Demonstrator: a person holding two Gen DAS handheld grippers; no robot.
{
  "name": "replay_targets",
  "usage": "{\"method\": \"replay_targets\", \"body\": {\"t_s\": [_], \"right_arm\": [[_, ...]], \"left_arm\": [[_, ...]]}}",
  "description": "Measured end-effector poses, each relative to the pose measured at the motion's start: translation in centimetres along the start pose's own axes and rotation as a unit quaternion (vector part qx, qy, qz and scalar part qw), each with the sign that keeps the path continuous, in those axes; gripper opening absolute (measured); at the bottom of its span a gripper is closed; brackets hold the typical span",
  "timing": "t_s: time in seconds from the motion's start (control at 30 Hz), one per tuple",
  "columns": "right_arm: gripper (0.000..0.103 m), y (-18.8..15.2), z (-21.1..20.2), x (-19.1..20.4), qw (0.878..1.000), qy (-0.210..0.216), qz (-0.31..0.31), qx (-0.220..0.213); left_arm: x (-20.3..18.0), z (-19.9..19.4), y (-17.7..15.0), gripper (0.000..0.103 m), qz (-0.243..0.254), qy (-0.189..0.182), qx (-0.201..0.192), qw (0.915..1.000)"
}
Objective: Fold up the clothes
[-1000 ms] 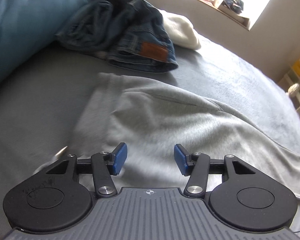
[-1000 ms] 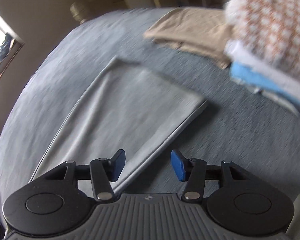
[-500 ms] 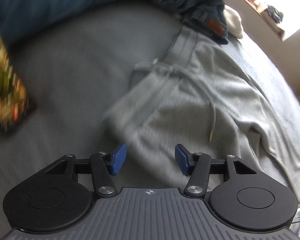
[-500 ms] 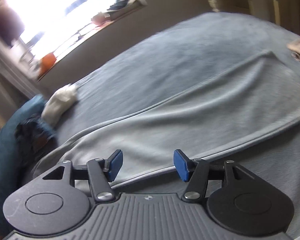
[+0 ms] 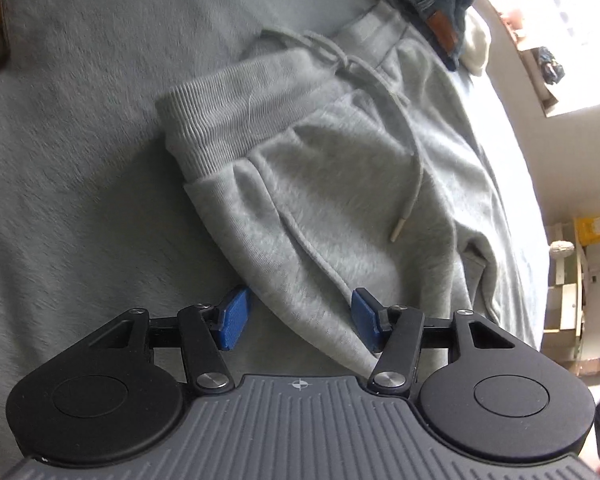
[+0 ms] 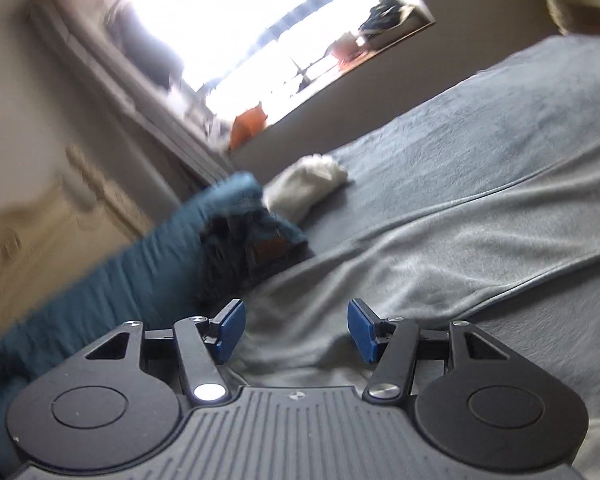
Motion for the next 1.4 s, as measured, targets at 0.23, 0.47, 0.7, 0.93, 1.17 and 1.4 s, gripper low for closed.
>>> {"method": "replay_targets", "body": {"t_s": [0.23,0.47,0.7,0.93,1.17,1.4], "right_arm": [[0.066,1.4,-4.1,-4.1,0.978,0.045,0.203,-0.019],[0.071,0.9,-12.0,-7.9,0.953,-0.047,0.283,-0.093],[0.071,-0.9,-20.4,-12.7,0.920,-0.196,0.316,-0.123],[0.072,-7.1,-27.6,-17.2,0.859,-0.254,0.429,-0.115],[0.074,-15.3,-30.8,-22.7,0.769,-0.245,0.570,-0.153],[0.074,-18.2,-28.4,-26.7,0.744,-0.192,0.616,-0.176]], "left_arm": [[0.3,1.1,-0.2,0.061,-0.043,-0.030,-0.010,0.9986],[-0.3,1.4,-1.3,0.060,-0.079,-0.028,-0.058,0.9948],[0.1,1.0,-1.1,0.027,-0.084,-0.017,-0.066,0.9942],[-0.3,1.1,-0.8,0.026,-0.084,-0.008,-0.058,0.9948],[-1.3,1.7,-0.7,0.036,-0.076,0.001,-0.067,0.9949],[-1.3,1.8,-1.1,0.029,-0.096,0.003,-0.080,0.9921]]}}
Point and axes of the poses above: each gripper's, at about its wrist camera, not at the fingertips, and z roughly the way its jaws point, x to its left, y to its top, the point moved 1 cm from there along z, roughly the way its jaws point, and after that the axes turned 5 degrees about y, right-handed, at the moved point
